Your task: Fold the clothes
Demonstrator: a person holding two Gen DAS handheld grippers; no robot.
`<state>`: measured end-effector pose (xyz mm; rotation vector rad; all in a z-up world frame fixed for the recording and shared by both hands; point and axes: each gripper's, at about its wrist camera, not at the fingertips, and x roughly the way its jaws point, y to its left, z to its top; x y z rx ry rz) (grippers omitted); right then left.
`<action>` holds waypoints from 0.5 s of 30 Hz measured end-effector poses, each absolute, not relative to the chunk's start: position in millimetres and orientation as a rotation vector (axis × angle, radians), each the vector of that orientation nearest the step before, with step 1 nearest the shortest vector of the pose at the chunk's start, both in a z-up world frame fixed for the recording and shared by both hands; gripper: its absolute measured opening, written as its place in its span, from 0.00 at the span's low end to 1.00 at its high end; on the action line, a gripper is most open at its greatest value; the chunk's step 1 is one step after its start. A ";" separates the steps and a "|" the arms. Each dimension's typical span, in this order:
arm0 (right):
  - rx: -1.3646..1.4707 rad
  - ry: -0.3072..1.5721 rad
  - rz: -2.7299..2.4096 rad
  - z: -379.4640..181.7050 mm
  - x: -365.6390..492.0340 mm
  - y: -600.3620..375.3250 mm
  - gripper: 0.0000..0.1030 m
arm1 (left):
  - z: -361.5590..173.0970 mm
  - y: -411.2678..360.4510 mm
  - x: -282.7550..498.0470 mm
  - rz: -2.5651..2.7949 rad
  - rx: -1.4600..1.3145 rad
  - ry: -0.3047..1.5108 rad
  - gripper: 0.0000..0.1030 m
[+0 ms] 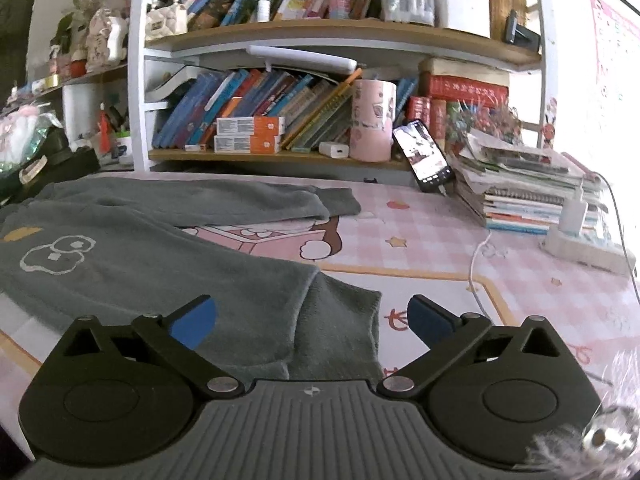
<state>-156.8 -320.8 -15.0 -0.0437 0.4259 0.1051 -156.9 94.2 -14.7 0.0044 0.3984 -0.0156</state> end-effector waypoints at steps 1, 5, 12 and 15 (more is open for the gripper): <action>-0.049 0.428 0.107 -14.7 -156.2 -319.5 1.00 | -15.1 92.3 -156.4 -0.020 0.009 0.400 1.00; -0.053 0.444 0.122 -16.6 -151.4 -315.5 1.00 | -16.2 88.3 -153.2 -0.033 0.017 0.406 1.00; -0.071 0.469 0.149 -18.7 -137.1 -307.8 1.00 | -12.4 86.7 -142.3 -0.035 0.038 0.400 1.00; -0.075 0.472 0.160 -17.2 -129.5 -306.0 1.00 | -11.6 88.0 -135.9 -0.030 0.035 0.399 1.00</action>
